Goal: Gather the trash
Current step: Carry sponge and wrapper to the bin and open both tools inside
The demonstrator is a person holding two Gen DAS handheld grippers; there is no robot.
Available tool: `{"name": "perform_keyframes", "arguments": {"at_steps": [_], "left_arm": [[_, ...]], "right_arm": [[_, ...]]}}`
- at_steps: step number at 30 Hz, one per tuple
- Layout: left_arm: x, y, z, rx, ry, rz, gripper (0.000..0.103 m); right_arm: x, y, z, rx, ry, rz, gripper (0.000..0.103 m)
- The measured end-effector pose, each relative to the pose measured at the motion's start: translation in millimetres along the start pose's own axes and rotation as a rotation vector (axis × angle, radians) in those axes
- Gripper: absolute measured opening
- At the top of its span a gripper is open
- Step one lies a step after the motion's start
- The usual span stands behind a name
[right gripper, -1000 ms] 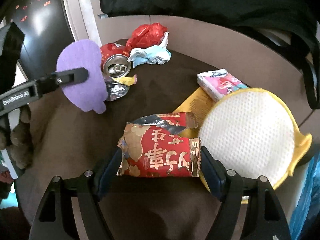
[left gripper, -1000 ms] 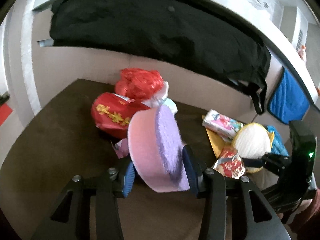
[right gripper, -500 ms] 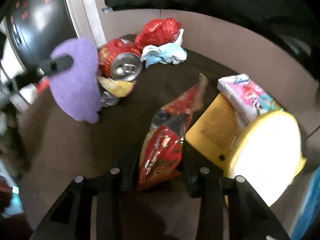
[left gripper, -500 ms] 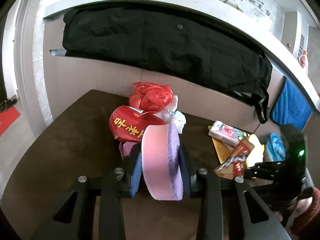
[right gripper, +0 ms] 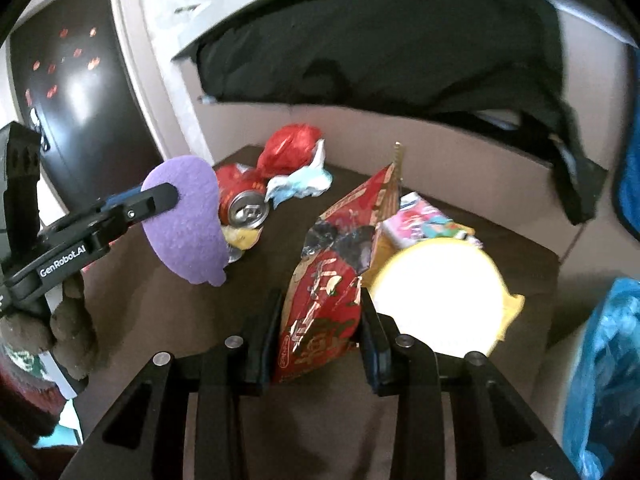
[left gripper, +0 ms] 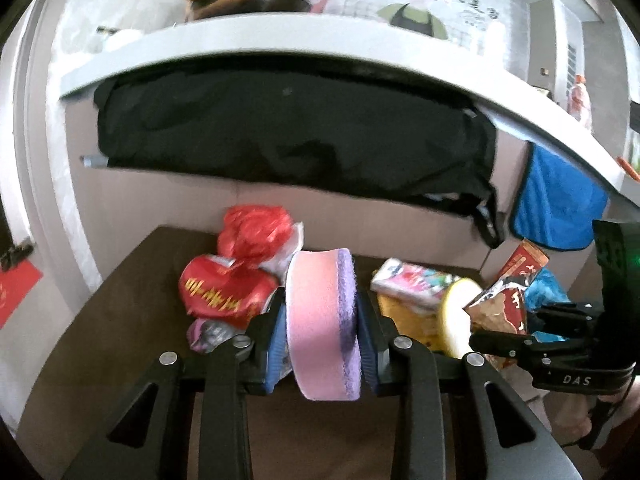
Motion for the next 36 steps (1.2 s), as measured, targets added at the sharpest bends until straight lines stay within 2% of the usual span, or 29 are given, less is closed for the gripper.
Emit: {"name": "perform_keyframes", "arguments": {"at_steps": [4, 9, 14, 20, 28, 36], "left_arm": [[34, -11, 10, 0.033, 0.03, -0.036, 0.033], [90, -17, 16, 0.044, 0.049, -0.144, 0.033], [154, 0, 5, -0.015, 0.081, -0.256, 0.033], [230, 40, -29, -0.109, 0.128, -0.358, 0.033], [304, 81, -63, -0.184, 0.18, -0.428, 0.033], [337, 112, -86, -0.242, 0.197, -0.462, 0.033]], "right_arm": [[17, -28, -5, 0.051, 0.035, -0.036, 0.032], [50, -67, -19, 0.104, 0.085, -0.113, 0.032], [102, -119, -46, 0.143, 0.158, -0.239, 0.032], [162, -160, -92, 0.127, 0.247, -0.379, 0.032], [220, -180, -145, 0.113, 0.35, -0.453, 0.032], [243, -165, -173, 0.066, 0.387, -0.472, 0.032]]}}
Point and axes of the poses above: each gripper's, at about its wrist camera, not at the fingertips, and y roughly the way its jaws point, x to its right, z to its top, the point moved 5 cm from there along y, roughly the way its jaws point, and after that the axes turned 14 degrees about -y, right-handed, at the moved point
